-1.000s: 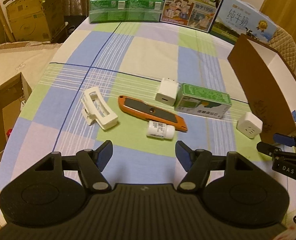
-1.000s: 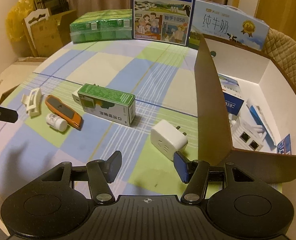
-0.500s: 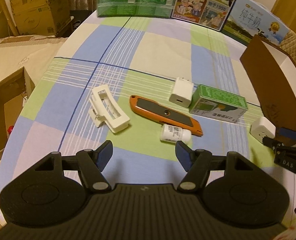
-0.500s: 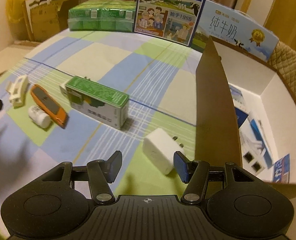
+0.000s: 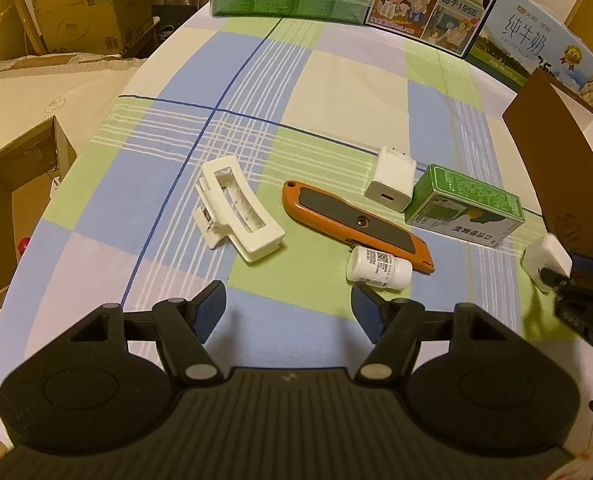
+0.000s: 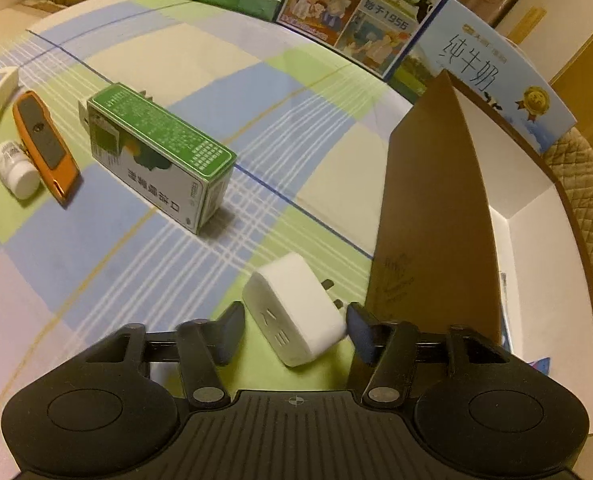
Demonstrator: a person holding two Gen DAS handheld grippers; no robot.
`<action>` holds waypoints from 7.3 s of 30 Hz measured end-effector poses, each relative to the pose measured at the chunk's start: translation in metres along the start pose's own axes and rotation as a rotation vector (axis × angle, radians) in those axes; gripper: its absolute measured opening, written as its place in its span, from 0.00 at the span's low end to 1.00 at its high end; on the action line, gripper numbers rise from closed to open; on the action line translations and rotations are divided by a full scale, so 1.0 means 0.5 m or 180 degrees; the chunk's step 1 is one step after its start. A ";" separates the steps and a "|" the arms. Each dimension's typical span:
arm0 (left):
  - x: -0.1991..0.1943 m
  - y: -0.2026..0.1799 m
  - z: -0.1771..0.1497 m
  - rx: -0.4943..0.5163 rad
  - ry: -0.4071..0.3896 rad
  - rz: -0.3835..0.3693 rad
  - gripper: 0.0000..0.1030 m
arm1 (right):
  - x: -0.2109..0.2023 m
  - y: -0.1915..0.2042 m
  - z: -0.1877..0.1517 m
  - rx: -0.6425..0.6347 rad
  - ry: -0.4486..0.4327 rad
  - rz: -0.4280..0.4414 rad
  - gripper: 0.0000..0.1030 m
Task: Organize rigid objects
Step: 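Grasp the white square plug adapter with the right tool, then grasp the white plastic bracket with the left tool, then lift the bracket in the left tool while the right tool holds the plug adapter, then carry the bracket in the left tool and the adapter in the right tool over the brown box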
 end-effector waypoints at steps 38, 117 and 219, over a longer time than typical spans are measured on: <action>0.084 0.027 0.072 0.0056 -0.0078 0.0197 0.63 | -0.033 0.012 0.012 0.1399 -0.0150 0.0680 0.23; 0.033 -0.130 -0.183 0.0805 0.0297 -0.0053 0.37 | -0.135 0.071 -0.104 0.1174 -0.0133 0.0902 0.23; -0.097 -0.430 -0.103 0.1328 -0.0183 -0.0715 0.34 | -0.281 -0.117 -0.071 0.1348 -0.0732 0.0862 0.23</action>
Point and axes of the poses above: each gripper's, at about its wrist camera, not at the fingertips, and x roughly the way its jaws point, y to its left, z to its top, the point moved 10 cm from there along x, roughly the way its jaws point, and after that the axes turned 8 degrees about -x, right-handed, at the moved point
